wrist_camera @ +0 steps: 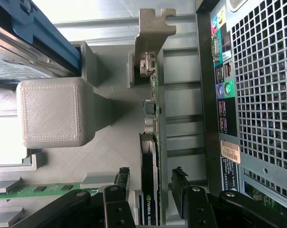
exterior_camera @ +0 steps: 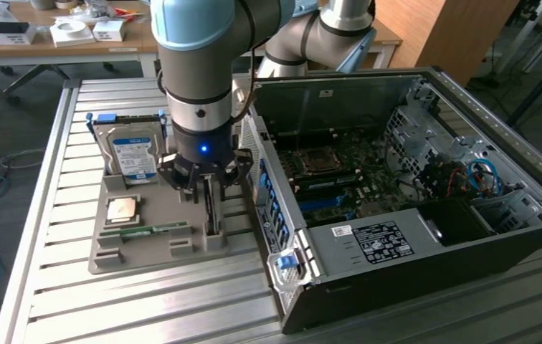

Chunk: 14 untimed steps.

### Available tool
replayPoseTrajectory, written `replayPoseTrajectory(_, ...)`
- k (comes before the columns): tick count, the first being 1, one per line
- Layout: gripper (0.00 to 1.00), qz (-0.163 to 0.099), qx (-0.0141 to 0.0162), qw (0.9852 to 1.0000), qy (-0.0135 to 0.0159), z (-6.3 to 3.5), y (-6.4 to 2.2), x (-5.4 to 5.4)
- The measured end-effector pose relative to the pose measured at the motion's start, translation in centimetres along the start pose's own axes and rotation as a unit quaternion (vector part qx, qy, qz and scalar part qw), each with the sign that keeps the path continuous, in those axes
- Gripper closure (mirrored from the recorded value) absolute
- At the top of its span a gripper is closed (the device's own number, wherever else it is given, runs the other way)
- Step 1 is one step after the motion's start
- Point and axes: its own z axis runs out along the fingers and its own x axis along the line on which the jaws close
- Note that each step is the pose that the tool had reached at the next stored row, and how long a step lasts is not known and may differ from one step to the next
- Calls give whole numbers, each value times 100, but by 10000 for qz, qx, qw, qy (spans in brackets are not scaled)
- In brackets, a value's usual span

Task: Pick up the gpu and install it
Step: 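Pick up the gpu and move the gpu toward the slot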

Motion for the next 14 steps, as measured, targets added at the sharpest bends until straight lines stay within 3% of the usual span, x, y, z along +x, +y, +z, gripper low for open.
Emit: replayPoseTrajectory(14, 51, 0, 0, 10000, 0, 23, 3, 1)
